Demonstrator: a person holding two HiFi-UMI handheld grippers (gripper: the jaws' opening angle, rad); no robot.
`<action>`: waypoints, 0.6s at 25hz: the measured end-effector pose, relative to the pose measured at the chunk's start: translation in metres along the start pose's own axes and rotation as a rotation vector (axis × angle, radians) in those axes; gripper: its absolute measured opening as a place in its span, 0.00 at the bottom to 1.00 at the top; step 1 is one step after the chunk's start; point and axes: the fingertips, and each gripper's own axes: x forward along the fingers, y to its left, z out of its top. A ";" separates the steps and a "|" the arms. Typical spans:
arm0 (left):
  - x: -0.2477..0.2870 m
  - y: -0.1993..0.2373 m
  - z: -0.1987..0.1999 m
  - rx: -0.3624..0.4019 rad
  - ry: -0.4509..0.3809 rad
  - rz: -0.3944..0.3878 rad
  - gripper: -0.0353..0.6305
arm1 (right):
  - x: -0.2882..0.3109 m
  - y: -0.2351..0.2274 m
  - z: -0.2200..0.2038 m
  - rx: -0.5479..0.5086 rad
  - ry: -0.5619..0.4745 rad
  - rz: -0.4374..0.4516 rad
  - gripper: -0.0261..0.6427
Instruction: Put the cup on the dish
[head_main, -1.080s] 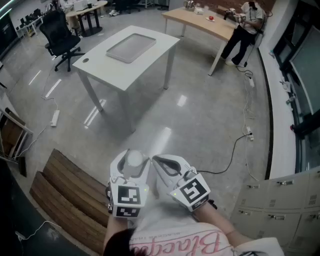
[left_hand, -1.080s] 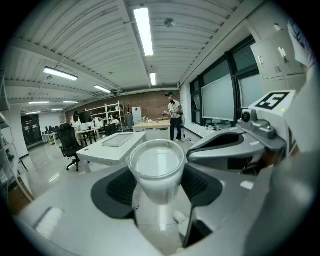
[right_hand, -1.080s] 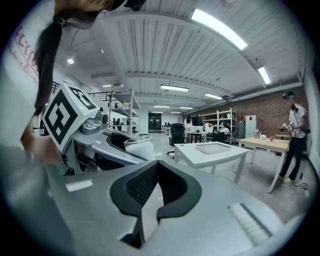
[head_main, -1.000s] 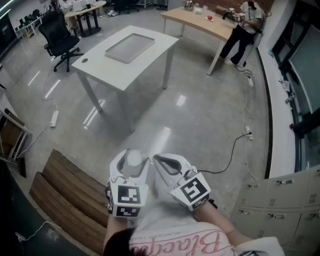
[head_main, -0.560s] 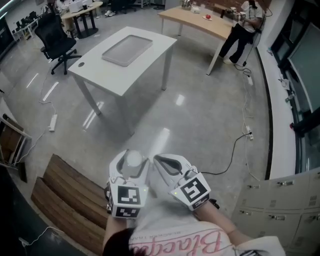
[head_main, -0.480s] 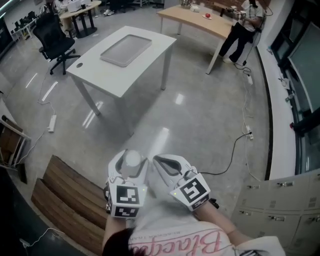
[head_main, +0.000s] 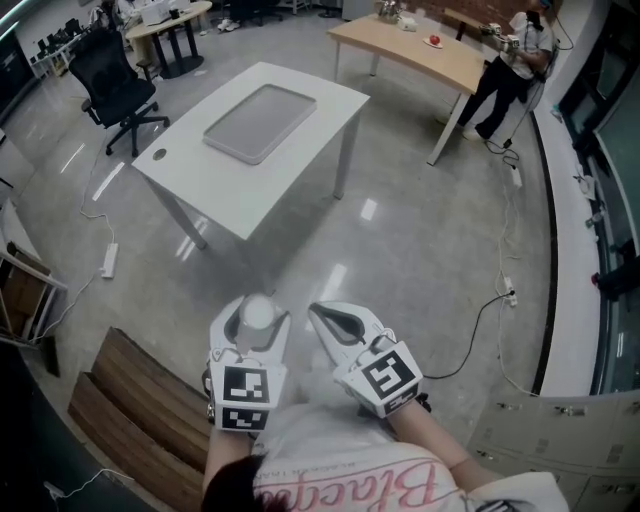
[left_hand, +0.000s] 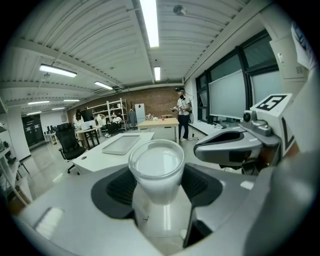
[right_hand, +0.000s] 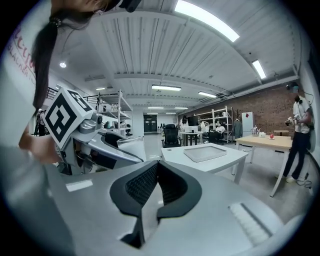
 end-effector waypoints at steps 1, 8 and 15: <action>0.006 0.005 0.005 -0.003 -0.002 0.009 0.45 | 0.005 -0.007 0.003 -0.002 -0.007 0.006 0.04; 0.045 0.028 0.029 -0.013 -0.013 0.051 0.45 | 0.032 -0.047 0.019 -0.022 -0.009 0.042 0.04; 0.078 0.049 0.039 -0.037 -0.014 0.069 0.45 | 0.058 -0.073 0.020 -0.019 0.006 0.055 0.04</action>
